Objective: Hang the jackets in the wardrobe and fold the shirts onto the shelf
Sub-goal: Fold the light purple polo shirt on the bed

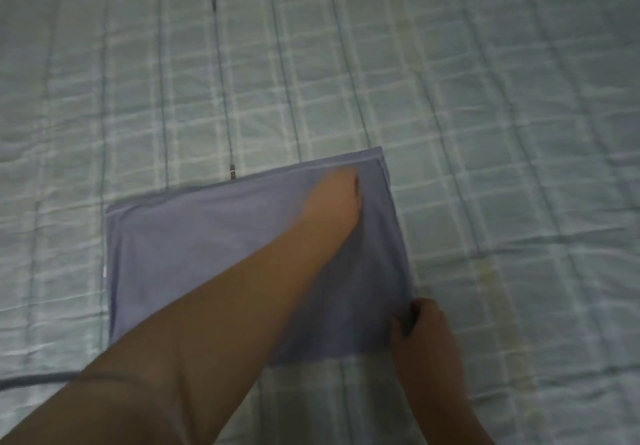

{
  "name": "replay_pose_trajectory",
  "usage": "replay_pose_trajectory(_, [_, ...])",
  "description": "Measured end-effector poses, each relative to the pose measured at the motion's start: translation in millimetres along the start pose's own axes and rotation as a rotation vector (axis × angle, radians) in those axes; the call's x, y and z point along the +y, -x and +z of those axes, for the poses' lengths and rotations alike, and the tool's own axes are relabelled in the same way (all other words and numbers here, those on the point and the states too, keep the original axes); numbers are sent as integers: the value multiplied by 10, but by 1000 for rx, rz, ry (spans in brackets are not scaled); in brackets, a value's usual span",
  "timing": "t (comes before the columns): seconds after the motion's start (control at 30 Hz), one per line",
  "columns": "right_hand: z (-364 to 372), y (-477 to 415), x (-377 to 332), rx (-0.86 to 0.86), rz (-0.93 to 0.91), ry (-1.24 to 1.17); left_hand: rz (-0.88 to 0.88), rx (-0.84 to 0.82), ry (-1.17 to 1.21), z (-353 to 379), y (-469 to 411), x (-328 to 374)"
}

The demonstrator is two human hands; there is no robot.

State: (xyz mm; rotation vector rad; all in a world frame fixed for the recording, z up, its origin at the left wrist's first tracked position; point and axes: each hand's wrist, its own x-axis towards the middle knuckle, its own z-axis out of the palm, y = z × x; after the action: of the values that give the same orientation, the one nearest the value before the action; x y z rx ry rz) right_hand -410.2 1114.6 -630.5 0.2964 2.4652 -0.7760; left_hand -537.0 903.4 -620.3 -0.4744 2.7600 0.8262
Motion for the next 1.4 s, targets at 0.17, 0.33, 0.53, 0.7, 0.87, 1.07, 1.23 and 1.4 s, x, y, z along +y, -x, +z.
replay_pose_trajectory(0.17, [-54,-55,54,-83,-13,21,-39,-55,-9,195,-321,178])
replay_pose_trajectory(0.33, [-18,2,63,-54,-64,125,73,-90,45,233,-297,62])
replay_pose_trajectory(0.53, [-6,37,74,-6,-108,185,173,-102,3,131,-316,28])
replay_pose_trajectory(0.7, [41,67,80,30,-130,171,208,-125,-116,190,-391,3])
replay_pose_trajectory(0.87, [58,203,35,47,-95,71,228,-115,-92,137,-387,-59])
replay_pose_trajectory(1.07, [137,612,-297,79,-150,-88,10,-73,262,-176,-181,-418])
replay_pose_trajectory(1.23, [246,734,-466,162,-77,-119,114,-150,335,-200,66,-461])
replay_pose_trajectory(1.4, [200,505,-321,173,112,-199,209,-105,265,-149,-91,-396])
